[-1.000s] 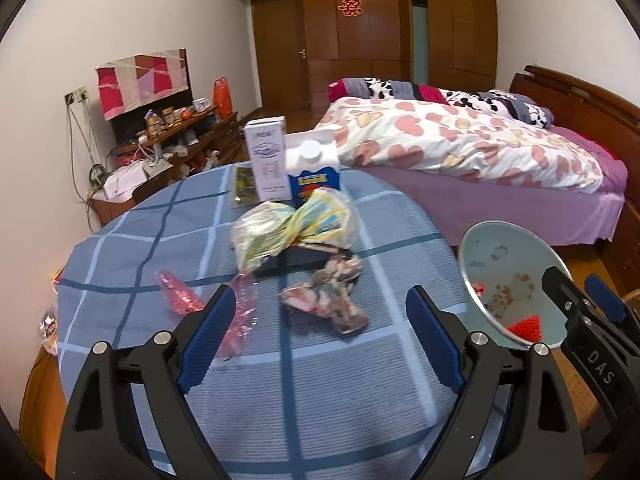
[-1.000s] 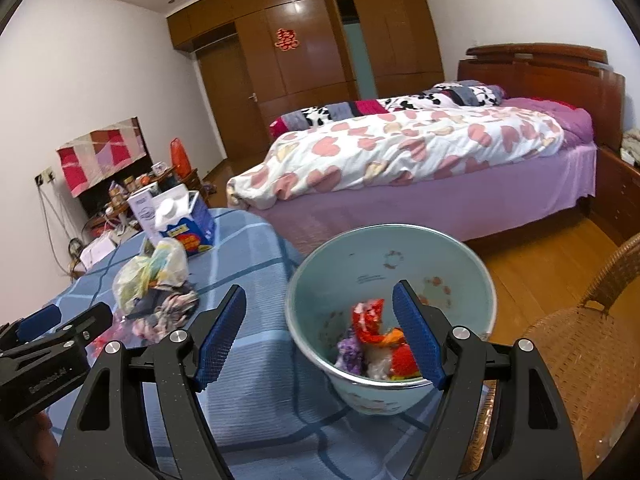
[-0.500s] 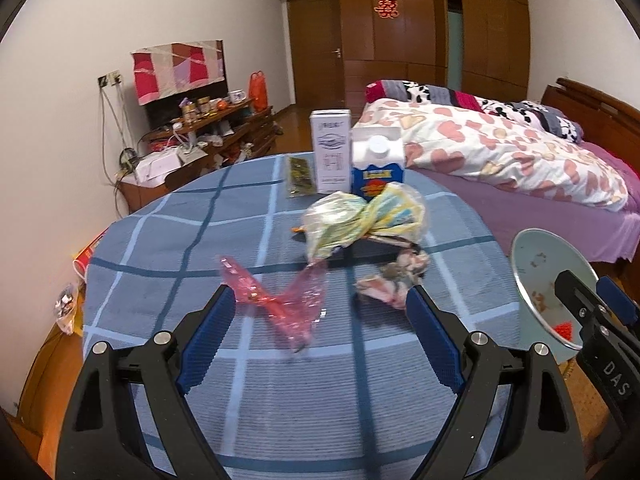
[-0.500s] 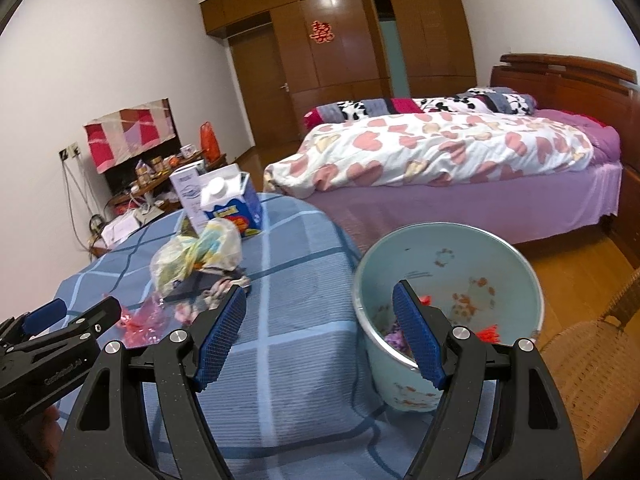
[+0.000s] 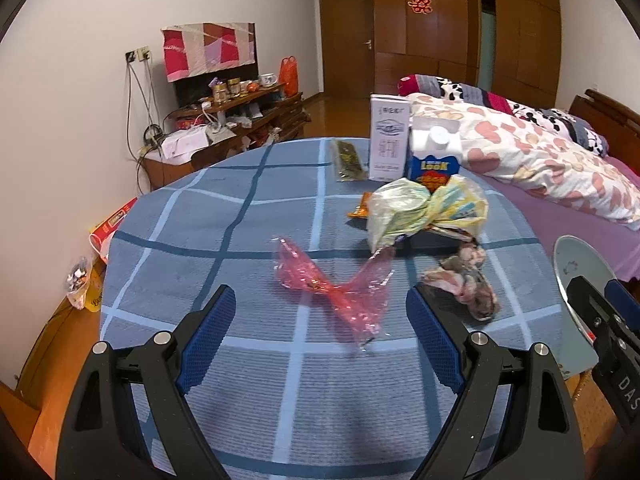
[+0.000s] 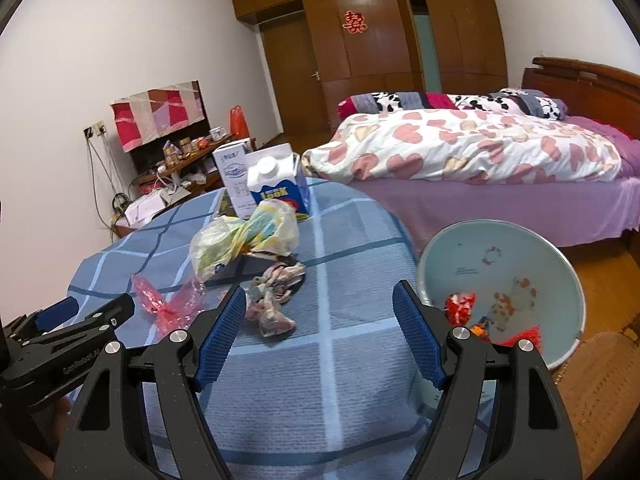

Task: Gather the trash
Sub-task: 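Move both open tools back over the remaining trash on the table, then grasp the pink plastic bag with the left tool while the right tool grasps the checkered rag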

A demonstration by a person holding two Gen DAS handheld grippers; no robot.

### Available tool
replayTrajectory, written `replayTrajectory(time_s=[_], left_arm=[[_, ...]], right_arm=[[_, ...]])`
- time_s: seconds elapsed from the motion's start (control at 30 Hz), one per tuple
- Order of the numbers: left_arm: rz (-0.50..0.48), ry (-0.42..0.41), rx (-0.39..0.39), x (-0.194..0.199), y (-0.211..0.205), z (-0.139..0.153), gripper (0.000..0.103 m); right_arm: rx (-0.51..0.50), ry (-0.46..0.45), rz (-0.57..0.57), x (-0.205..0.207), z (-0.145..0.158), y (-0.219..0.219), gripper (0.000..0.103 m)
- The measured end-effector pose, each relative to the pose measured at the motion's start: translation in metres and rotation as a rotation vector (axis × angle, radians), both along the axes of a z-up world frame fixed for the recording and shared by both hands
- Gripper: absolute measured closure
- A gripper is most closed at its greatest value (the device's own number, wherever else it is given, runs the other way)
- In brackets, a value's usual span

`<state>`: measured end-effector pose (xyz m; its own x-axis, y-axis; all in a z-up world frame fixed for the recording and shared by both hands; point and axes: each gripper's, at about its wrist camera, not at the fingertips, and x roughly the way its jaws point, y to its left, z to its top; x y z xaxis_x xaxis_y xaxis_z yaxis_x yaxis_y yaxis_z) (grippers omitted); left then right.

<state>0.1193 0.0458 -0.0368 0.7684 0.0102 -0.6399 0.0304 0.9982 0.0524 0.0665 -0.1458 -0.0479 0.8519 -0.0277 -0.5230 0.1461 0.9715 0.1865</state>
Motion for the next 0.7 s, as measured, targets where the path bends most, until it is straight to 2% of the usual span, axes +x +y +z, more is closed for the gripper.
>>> replayTrajectory(time_s=[0.57,0.7], left_arm=[[0.115,0.089,-0.029,0.025,0.056,-0.033,0.018],[0.111,0.097,-0.035,0.030,0.060,-0.037,0.018]], right_arm=[[0.029,0.079,0.078,0.037,-0.025,0.018,0.028],[0.083,0.117,0.107,0.056,-0.030,0.019,0.029]])
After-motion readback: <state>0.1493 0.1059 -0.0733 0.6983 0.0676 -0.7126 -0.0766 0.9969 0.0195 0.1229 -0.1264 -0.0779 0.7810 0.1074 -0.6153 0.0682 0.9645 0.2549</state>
